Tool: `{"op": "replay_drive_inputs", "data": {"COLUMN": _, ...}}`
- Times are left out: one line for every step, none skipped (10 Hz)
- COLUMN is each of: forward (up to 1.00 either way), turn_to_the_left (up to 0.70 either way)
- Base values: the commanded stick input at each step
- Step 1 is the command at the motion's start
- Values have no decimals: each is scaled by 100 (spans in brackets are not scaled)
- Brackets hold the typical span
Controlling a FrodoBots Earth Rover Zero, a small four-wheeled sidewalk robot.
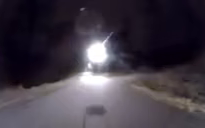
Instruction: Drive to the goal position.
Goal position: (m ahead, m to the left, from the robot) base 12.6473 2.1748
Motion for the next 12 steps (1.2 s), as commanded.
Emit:
{"op": "replay_drive_inputs", "data": {"forward": 70, "turn_to_the_left": 4}}
{"op": "replay_drive_inputs", "data": {"forward": 70, "turn_to_the_left": 6}}
{"op": "replay_drive_inputs", "data": {"forward": 70, "turn_to_the_left": 7}}
{"op": "replay_drive_inputs", "data": {"forward": 70, "turn_to_the_left": 8}}
{"op": "replay_drive_inputs", "data": {"forward": 70, "turn_to_the_left": 3}}
{"op": "replay_drive_inputs", "data": {"forward": 70, "turn_to_the_left": 2}}
{"op": "replay_drive_inputs", "data": {"forward": 70, "turn_to_the_left": 2}}
{"op": "replay_drive_inputs", "data": {"forward": 70, "turn_to_the_left": 3}}
{"op": "replay_drive_inputs", "data": {"forward": 70, "turn_to_the_left": 3}}
{"op": "replay_drive_inputs", "data": {"forward": 70, "turn_to_the_left": 3}}
{"op": "replay_drive_inputs", "data": {"forward": 70, "turn_to_the_left": 4}}
{"op": "replay_drive_inputs", "data": {"forward": 70, "turn_to_the_left": 7}}
